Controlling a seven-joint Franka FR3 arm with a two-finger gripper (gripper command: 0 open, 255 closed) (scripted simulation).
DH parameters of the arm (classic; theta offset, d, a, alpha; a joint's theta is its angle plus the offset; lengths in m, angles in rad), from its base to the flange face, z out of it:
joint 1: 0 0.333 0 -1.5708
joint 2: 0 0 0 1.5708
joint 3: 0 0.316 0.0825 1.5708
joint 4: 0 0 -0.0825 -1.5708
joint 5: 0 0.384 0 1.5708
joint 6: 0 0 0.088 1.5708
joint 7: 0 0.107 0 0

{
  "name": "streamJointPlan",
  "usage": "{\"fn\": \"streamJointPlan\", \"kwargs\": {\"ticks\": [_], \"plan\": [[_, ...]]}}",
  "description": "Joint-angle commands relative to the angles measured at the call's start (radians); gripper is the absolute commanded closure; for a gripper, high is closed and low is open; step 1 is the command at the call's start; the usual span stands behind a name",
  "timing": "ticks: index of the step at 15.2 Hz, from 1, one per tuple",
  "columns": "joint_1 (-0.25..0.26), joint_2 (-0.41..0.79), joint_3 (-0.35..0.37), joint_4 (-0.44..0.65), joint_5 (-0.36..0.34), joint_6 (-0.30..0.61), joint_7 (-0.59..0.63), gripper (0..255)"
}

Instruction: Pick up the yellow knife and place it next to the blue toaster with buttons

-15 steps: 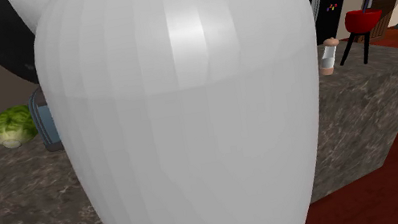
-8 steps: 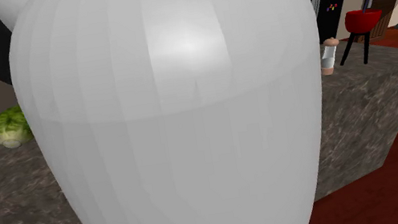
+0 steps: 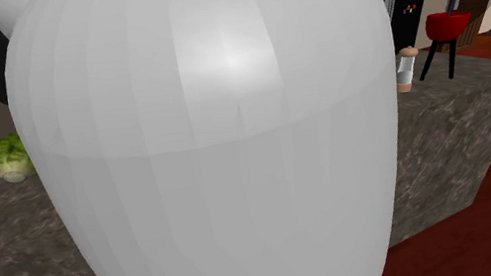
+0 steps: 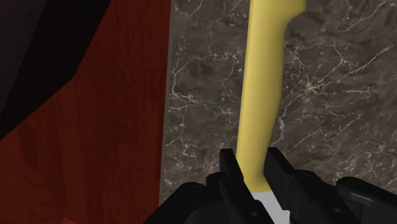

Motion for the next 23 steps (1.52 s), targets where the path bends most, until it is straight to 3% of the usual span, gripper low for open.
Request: {"fn": "streamJointPlan", "kwargs": {"ticks": [1, 17, 23], "plan": [[-0.001, 0.000, -0.001, 0.028, 0.001, -0.027, -0.005, 255], [0.002, 0.045, 0.010, 0.272, -0.024, -0.238, -0.012, 255], [0.069, 0.045, 0.088, 0.281, -0.032, -0.268, 0.130, 255]]}}
